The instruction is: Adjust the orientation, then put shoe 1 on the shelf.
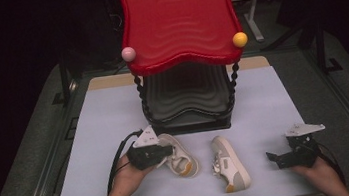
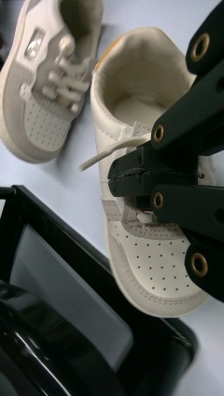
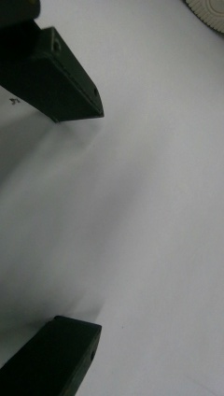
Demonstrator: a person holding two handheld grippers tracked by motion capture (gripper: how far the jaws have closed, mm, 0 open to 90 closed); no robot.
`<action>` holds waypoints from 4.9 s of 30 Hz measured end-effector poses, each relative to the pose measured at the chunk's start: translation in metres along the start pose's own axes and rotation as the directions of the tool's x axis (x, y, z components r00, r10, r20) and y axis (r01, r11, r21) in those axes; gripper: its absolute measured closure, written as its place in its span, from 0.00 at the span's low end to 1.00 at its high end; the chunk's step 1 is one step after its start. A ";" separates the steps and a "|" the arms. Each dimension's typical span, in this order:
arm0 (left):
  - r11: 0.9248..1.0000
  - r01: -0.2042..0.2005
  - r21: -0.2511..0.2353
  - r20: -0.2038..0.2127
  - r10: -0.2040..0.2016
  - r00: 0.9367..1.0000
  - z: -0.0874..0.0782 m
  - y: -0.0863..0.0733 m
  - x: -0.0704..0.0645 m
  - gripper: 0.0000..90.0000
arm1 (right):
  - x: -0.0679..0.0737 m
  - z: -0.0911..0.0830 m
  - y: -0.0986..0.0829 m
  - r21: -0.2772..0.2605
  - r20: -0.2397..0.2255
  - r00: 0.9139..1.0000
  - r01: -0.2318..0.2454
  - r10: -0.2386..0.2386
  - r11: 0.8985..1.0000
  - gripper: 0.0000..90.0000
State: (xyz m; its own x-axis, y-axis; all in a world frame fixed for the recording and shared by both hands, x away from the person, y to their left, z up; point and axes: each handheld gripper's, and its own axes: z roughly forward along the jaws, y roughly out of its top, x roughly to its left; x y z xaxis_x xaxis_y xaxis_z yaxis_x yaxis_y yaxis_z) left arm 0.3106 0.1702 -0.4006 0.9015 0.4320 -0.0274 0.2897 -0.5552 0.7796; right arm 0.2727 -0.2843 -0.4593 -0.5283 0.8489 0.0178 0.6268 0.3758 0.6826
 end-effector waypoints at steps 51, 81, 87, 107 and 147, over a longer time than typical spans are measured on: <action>0.998 0.028 0.051 0.155 -0.036 0.987 0.034 0.011 -0.044 0.85 | 0.000 0.000 0.000 0.000 -0.001 1.000 -0.002 0.002 1.000 0.00; 0.994 -0.106 -0.016 0.243 0.107 0.964 -0.001 0.058 -0.068 0.86 | 0.000 0.000 0.000 0.001 -0.001 1.000 -0.003 0.003 1.000 0.00; 0.990 -0.134 -0.040 0.234 0.140 0.962 -0.004 0.076 -0.068 0.86 | 0.000 0.000 0.000 0.001 -0.001 1.000 -0.003 0.003 1.000 0.00; 0.955 -0.286 -0.084 0.200 0.297 0.934 -0.006 0.124 -0.032 0.86 | 0.000 0.000 0.000 0.000 -0.003 1.000 -0.003 0.003 1.000 0.00; 0.960 -0.276 -0.053 0.063 0.279 0.958 0.009 0.139 0.030 0.72 | 0.008 -0.019 0.022 -0.011 -0.038 0.999 0.008 -0.009 1.000 0.37</action>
State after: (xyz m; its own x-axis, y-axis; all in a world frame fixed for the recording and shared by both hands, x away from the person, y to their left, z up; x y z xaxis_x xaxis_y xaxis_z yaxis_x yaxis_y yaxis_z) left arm 0.3806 0.0996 -0.2981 0.9649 0.2144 0.1518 0.0124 -0.6145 0.7888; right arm 0.2710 -0.2770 -0.4302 -0.5551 0.8309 0.0394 0.6159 0.3787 0.6908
